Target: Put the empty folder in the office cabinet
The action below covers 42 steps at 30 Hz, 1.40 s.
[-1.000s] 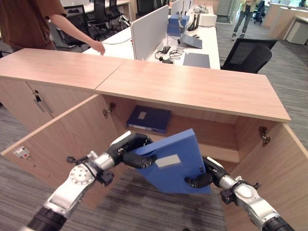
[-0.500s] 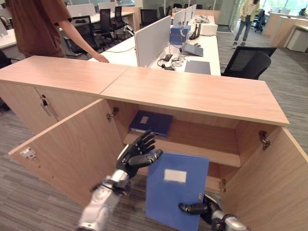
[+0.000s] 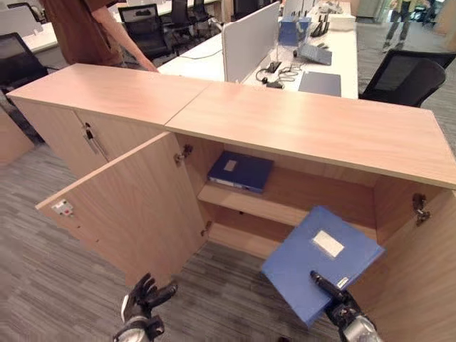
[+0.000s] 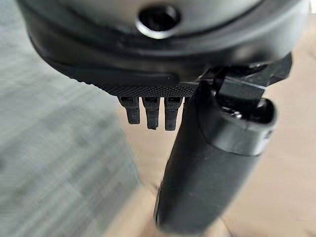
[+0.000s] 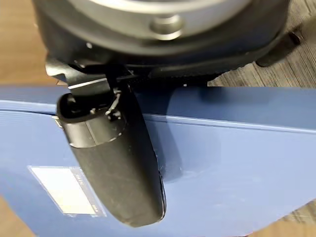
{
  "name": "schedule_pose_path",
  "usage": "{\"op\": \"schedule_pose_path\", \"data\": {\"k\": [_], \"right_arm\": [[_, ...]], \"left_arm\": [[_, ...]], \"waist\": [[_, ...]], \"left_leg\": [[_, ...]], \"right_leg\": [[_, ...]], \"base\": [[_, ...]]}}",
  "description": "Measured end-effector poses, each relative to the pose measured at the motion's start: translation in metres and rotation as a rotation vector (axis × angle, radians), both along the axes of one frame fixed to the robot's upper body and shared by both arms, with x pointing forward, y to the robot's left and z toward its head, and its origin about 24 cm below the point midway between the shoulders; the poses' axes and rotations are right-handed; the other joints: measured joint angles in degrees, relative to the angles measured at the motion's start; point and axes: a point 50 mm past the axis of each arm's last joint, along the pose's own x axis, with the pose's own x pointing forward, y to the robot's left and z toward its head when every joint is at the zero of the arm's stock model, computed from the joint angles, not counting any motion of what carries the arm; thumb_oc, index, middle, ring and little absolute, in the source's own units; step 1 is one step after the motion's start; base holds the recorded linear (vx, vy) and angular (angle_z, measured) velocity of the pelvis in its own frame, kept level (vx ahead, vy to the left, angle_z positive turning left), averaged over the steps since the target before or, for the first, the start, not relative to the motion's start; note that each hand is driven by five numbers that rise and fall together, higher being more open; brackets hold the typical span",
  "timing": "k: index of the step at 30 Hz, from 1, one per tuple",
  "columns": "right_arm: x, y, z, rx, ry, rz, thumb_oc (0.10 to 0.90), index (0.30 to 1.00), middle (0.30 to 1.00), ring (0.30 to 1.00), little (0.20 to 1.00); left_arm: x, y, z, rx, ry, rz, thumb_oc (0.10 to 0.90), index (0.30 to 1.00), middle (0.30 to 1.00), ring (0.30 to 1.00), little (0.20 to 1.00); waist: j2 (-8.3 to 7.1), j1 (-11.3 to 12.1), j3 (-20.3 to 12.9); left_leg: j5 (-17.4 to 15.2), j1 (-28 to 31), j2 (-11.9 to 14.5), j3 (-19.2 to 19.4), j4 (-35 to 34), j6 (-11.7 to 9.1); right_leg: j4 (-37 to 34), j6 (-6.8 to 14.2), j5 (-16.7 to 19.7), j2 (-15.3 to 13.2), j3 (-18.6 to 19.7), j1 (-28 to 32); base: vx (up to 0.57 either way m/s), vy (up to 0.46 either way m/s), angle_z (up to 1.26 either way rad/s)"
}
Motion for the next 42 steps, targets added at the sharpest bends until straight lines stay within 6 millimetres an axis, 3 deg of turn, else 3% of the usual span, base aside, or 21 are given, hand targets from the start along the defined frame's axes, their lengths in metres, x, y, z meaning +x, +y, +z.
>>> {"op": "schedule_pose_path", "data": {"k": [4,7,8,9,14,16,18,22,27,28,30,31,34,36,39,42], "right_arm": [[0.022,0.003,0.008,0.038,-0.032,-0.051,0.4,0.3,0.3,0.3,0.3],[0.063,0.008,0.033,0.073,-0.173,-0.097,0.4,0.3,0.3,0.3,0.3],[0.063,0.008,0.033,0.073,-0.173,-0.097,0.4,0.3,0.3,0.3,0.3],[0.092,0.012,0.054,0.084,-0.252,-0.123,0.4,0.3,0.3,0.3,0.3],[0.16,0.011,0.125,0.101,-0.484,-0.184,0.4,0.3,0.3,0.3,0.3],[0.185,0.004,0.163,0.143,-0.597,-0.275,0.4,0.3,0.3,0.3,0.3],[0.199,-0.007,0.197,0.169,-0.702,-0.359,0.4,0.3,0.3,0.3,0.3],[0.205,-0.033,0.235,0.146,-0.824,-0.447,0.4,0.3,0.3,0.3,0.3],[0.204,-0.028,0.229,0.181,-0.802,-0.475,0.4,0.3,0.3,0.3,0.3],[0.204,-0.028,0.227,0.179,-0.801,-0.48,0.4,0.3,0.3,0.3,0.3],[0.204,-0.023,0.223,0.198,-0.792,-0.497,0.4,0.3,0.3,0.3,0.3],[0.203,-0.024,0.221,0.211,-0.788,-0.514,0.4,0.3,0.3,0.3,0.3],[0.203,-0.022,0.221,0.214,-0.79,-0.522,0.4,0.3,0.3,0.3,0.3],[0.205,-0.017,0.225,0.2,-0.803,-0.488,0.4,0.3,0.3,0.3,0.3],[0.207,-0.006,0.231,0.232,-0.835,-0.464,0.4,0.3,0.3,0.3,0.3],[0.208,0.003,0.237,0.237,-0.861,-0.427,0.4,0.3,0.3,0.3,0.3]], "left_arm": [[-0.016,-0.01,-0.017,-0.106,0.071,0.104,0.8,0.9,0.9,0.9,0.9],[-0.022,-0.018,-0.03,-0.166,0.14,0.132,0.8,0.9,0.9,0.9,0.9],[-0.022,-0.018,-0.03,-0.166,0.14,0.132,0.8,0.9,0.9,0.9,0.9],[-0.032,-0.024,-0.039,-0.193,0.2,0.152,0.8,0.9,0.9,0.9,0.9],[-0.051,-0.031,-0.059,-0.251,0.349,0.205,0.8,0.9,0.9,0.9,0.9],[-0.066,-0.035,-0.066,-0.294,0.448,0.24,0.8,0.9,0.9,0.9,0.9],[-0.081,-0.041,-0.07,-0.323,0.518,0.264,0.8,0.9,0.9,0.9,0.9],[-0.089,-0.054,-0.074,-0.387,0.546,0.266,0.8,0.9,0.9,0.9,0.9],[-0.079,-0.053,-0.072,-0.399,0.516,0.258,0.8,0.9,0.9,0.9,0.9],[-0.072,-0.05,-0.071,-0.398,0.495,0.264,0.8,0.9,0.9,0.9,0.9],[-0.053,-0.036,-0.066,-0.37,0.442,0.267,0.8,0.9,0.9,0.9,0.9],[-0.045,-0.032,-0.064,-0.355,0.437,0.25,0.8,0.9,0.9,0.9,0.9],[-0.039,-0.031,-0.063,-0.333,0.425,0.228,0.8,0.9,0.9,0.9,0.9],[-0.041,-0.032,-0.063,-0.329,0.447,0.206,0.8,0.9,0.9,0.9,0.9],[-0.046,-0.033,-0.064,-0.334,0.471,0.207,0.8,0.9,0.9,0.9,0.9],[-0.055,-0.033,-0.066,-0.341,0.499,0.234,0.8,0.9,0.9,0.9,0.9]], "waist": [[1.74,0.4,2.12],[3.54,0.97,3.63],[3.54,0.97,3.63],[4.86,1.49,5.12],[7.29,2.54,6.54],[8.52,3.15,7.19],[9.83,3.97,7.98],[12.42,4.66,9.59],[11.22,3.86,10.49],[10.55,3.59,11.18],[7.14,4.02,13.89],[6.65,4.09,14.39],[6.37,3.79,14.84],[6.4,4.1,15.28],[7.86,4.89,17.57],[9.82,5.34,19.27]], "left_leg": [[1.18,-2.52,0.59,-2.46,0.0,-0.71],[2.18,-6.03,1.3,-2.83,0.04,-1.4],[2.18,-6.03,1.3,-2.83,0.04,-1.4],[2.37,-6.39,1.75,-2.95,0.04,-1.76],[3.21,-10.13,2.59,-3.01,0.06,-2.79],[3.37,-11.47,2.8,-3.0,0.07,-3.03],[3.47,-12.15,2.78,-3.25,0.08,-3.14],[3.69,-12.43,2.38,-4.62,0.08,-3.47],[3.71,-11.16,2.3,-2.31,0.19,-3.53],[3.55,-11.61,1.97,-2.22,2.24,-3.92],[3.1,-14.11,-0.06,-1.79,10.62,-4.46],[2.67,-15.71,-0.47,-2.52,14.56,-4.83],[1.18,-18.12,-0.96,-3.62,19.27,-4.94],[-0.37,-18.27,-2.61,-4.74,14.67,-4.5],[0.37,-19.4,-4.39,-5.0,8.88,-3.94],[2.65,-21.3,-5.13,-4.84,5.35,-4.95]], "right_leg": [[-0.04,-0.39,-0.29,0.55,-2.44,-1.31],[0.13,-0.99,0.25,1.3,-2.75,-4.92],[0.13,-0.99,0.25,1.3,-2.75,-4.92],[0.31,-1.25,0.11,1.74,-2.89,-5.3],[0.4,-2.12,0.47,2.56,-2.99,-9.06],[0.42,-2.4,0.58,2.78,-3.02,-10.44],[0.45,-2.71,0.57,2.81,-3.12,-10.99],[3.08,-3.29,-0.89,1.99,-3.76,-12.15],[10.19,-2.83,-4.95,1.09,-0.92,-15.26],[12.29,-3.04,-6.41,1.03,-0.07,-16.17],[17.43,-4.16,-8.54,-0.68,2.05,-17.55],[17.86,-4.77,-8.84,-1.25,2.66,-17.28],[18.18,-6.4,-9.85,-1.25,4.07,-16.51],[17.56,-7.33,-9.26,-0.57,5.89,-16.39],[16.37,-8.14,-8.89,1.63,9.05,-14.19],[15.46,-7.28,-9.37,3.39,12.65,-11.43]], "base": [[-0.04,-0.074,0.3],[-0.01,-0.027,0.07],[0.03,-0.036,0.0],[0.01,-0.033,0.01],[0.02,-0.017,-0.01],[0.04,-0.009,-0.01],[0.01,0.017,0.04],[0.03,0.034,0.09],[0.02,-0.053,-0.23],[-0.03,-0.093,-0.26],[0.01,-0.095,-0.27],[0.09,-0.025,-0.24],[0.18,0.065,-0.18],[0.18,0.098,-0.46],[0.18,0.114,-0.54],[0.25,0.174,-0.88]]}}
